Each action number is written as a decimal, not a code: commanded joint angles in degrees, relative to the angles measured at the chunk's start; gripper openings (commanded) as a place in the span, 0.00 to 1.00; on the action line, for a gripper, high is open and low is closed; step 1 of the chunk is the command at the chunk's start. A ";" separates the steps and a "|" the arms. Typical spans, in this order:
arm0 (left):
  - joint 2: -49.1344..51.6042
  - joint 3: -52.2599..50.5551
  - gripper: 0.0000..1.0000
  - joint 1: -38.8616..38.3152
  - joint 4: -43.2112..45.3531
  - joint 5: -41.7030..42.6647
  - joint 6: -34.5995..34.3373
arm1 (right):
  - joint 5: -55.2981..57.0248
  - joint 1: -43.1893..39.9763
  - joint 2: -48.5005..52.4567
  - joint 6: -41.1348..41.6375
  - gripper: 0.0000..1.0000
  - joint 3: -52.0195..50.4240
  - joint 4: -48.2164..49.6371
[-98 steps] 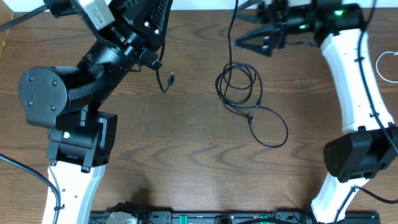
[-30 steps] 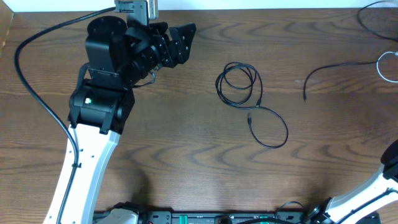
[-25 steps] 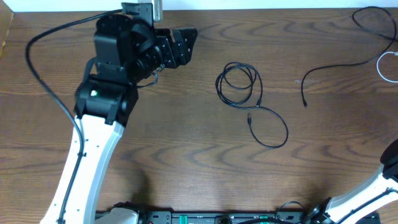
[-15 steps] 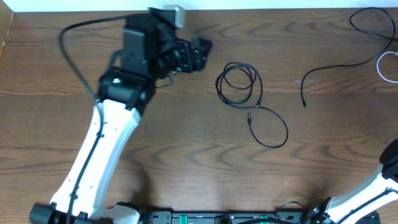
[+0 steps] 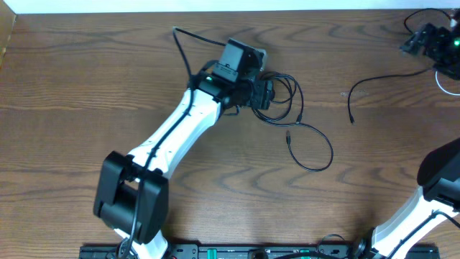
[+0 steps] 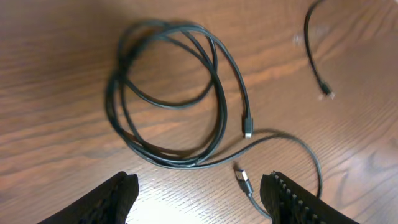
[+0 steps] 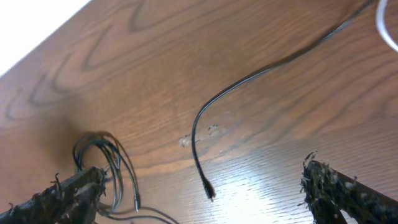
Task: Untangle cables
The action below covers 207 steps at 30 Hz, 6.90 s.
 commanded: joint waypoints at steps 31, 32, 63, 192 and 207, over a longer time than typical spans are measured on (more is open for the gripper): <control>20.98 0.52 0.37 -10.19 17.64 -9.84 10.21 | 4.98 2.97 -1.86 -3.08 0.99 -1.38 -2.99; 20.98 0.52 0.31 -10.19 17.92 -9.94 10.21 | 4.59 2.97 -1.86 -3.08 0.99 -1.38 -2.97; -23.37 1.25 0.07 6.47 13.94 15.28 -8.41 | -44.48 20.87 -1.88 -14.84 0.99 -1.38 8.79; -24.98 3.08 0.07 27.26 0.26 17.11 -6.73 | 11.47 18.71 14.05 -4.33 0.99 -1.40 9.86; -23.78 3.08 0.07 26.67 -0.13 17.09 -6.73 | 21.57 18.51 20.02 -2.19 0.99 -1.40 15.10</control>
